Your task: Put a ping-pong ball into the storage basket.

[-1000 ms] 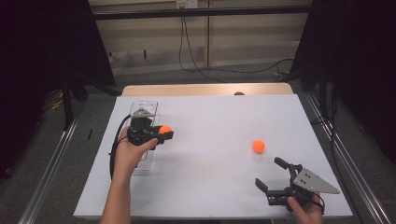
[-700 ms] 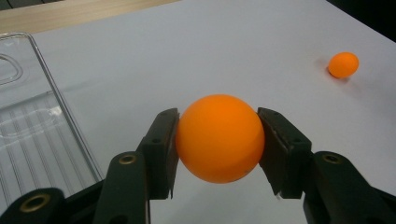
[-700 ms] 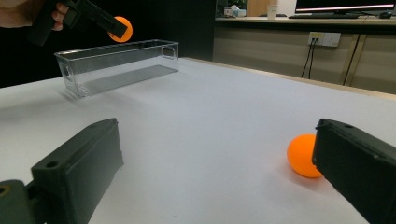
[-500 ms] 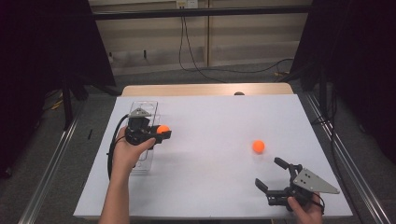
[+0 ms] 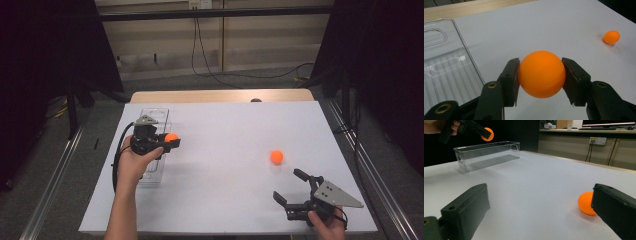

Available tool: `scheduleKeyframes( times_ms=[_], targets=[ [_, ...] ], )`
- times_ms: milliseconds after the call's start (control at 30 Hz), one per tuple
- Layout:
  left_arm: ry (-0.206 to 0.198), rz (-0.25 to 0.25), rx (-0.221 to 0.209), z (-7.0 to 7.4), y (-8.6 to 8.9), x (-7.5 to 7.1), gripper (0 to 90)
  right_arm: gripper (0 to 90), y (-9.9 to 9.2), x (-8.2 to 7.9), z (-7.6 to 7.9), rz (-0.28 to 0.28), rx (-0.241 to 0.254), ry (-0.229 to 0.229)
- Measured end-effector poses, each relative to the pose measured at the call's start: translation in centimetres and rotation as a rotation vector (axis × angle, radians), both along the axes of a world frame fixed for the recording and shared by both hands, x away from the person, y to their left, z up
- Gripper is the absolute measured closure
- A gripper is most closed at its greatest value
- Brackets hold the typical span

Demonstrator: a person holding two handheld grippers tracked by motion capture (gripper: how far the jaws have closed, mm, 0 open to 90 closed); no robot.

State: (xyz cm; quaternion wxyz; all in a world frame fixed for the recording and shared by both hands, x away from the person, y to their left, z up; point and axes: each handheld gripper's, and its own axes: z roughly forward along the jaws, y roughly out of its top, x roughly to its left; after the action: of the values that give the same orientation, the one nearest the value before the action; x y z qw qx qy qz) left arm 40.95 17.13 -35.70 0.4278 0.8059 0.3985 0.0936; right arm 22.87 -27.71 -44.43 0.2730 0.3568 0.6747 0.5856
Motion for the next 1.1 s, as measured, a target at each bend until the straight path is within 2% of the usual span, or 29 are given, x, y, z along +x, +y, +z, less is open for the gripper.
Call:
scheduleKeyframes(
  times_ms=[267, 1100],
  targets=[
    [0.0, 0.017, -0.008, 0.0, 0.3, 0.0, 50.9, 1.1, 0.0, 0.0, 0.0, 0.004, -0.001, 0.0],
    [-0.007, 0.06, 0.011, -0.2, 1.5, 0.3, 50.9, 1.1, 0.0, 0.0, 0.0, 0.002, -0.001, 0.0]
  ],
)
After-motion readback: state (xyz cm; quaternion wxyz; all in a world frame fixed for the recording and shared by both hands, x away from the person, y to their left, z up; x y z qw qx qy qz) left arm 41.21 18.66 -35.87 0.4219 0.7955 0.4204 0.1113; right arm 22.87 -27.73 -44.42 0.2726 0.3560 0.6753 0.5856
